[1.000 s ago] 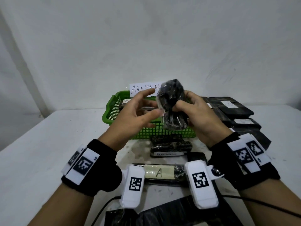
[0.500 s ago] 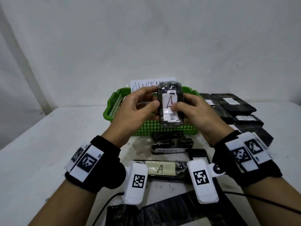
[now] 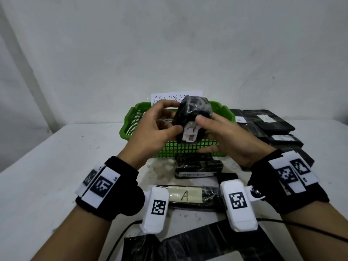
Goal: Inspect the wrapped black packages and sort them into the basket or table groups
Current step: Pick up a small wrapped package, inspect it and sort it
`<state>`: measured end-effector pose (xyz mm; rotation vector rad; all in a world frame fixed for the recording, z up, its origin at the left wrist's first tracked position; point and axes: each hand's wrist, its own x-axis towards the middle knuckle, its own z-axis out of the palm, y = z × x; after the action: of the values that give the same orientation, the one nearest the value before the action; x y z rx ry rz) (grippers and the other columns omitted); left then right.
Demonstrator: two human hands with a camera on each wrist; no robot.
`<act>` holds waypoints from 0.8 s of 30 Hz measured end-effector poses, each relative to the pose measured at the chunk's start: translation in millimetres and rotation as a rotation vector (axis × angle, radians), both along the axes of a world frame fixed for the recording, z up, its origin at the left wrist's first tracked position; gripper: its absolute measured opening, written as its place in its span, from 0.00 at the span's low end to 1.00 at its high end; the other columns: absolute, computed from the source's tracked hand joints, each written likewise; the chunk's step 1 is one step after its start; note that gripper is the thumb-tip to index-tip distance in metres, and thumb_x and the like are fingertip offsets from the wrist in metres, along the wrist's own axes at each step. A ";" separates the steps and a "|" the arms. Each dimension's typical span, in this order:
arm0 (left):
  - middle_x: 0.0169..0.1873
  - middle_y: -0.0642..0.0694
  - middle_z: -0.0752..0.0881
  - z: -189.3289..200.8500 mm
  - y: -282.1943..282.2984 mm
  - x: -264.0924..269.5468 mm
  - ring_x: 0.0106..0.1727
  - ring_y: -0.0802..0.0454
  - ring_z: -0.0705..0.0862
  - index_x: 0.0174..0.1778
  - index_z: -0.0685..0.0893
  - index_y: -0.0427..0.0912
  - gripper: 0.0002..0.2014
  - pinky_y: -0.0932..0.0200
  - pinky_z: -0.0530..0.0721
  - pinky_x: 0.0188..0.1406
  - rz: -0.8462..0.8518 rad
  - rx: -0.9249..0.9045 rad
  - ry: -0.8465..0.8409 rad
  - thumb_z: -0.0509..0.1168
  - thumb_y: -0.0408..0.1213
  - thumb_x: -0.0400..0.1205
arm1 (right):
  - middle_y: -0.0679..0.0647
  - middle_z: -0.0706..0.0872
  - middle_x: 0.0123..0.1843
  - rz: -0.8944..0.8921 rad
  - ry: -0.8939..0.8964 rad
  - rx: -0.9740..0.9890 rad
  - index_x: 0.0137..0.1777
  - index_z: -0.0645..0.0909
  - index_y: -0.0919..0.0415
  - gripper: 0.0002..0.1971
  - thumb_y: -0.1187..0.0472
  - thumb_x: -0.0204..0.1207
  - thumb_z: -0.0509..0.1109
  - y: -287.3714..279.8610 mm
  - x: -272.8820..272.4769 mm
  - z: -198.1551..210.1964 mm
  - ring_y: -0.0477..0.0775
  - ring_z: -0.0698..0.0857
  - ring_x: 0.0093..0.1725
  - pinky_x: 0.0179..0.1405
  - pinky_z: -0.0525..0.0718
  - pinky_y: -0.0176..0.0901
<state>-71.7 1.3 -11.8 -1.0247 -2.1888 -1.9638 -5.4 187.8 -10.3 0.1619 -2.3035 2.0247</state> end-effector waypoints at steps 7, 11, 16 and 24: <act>0.52 0.46 0.83 1.1 -1.1 1.5 0.41 0.51 0.83 0.56 0.85 0.55 0.22 0.56 0.89 0.45 -0.019 0.016 0.068 0.73 0.22 0.77 | 0.48 0.91 0.64 0.003 -0.021 -0.119 0.57 0.86 0.36 0.19 0.32 0.72 0.64 -6.8 8.2 9.7 0.61 0.90 0.63 0.64 0.86 0.72; 0.49 0.53 0.84 0.1 -1.5 -0.1 0.44 0.50 0.85 0.56 0.85 0.52 0.21 0.48 0.91 0.52 -0.023 0.010 0.066 0.73 0.21 0.77 | 0.48 0.91 0.63 -0.005 -0.028 -0.176 0.57 0.88 0.40 0.18 0.34 0.74 0.67 -6.1 7.1 10.0 0.59 0.90 0.63 0.67 0.84 0.71; 0.50 0.54 0.87 0.3 -0.7 2.4 0.50 0.51 0.88 0.53 0.84 0.49 0.18 0.47 0.90 0.56 -0.058 0.011 0.098 0.73 0.22 0.76 | 0.51 0.90 0.56 0.051 0.028 -0.190 0.61 0.84 0.52 0.20 0.52 0.68 0.73 0.8 2.4 4.1 0.53 0.86 0.61 0.78 0.72 0.64; 0.54 0.51 0.87 0.8 -3.1 0.5 0.54 0.51 0.88 0.53 0.84 0.50 0.16 0.51 0.88 0.57 -0.086 0.036 0.086 0.70 0.22 0.79 | 0.52 0.90 0.53 -0.121 0.220 -0.257 0.62 0.82 0.56 0.27 0.63 0.59 0.78 -2.1 -8.4 0.2 0.48 0.90 0.50 0.51 0.87 0.40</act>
<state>-71.2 -1.8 -11.1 -1.1927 -2.0914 -1.9465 -13.8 185.8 -10.0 0.2121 -1.8614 2.0998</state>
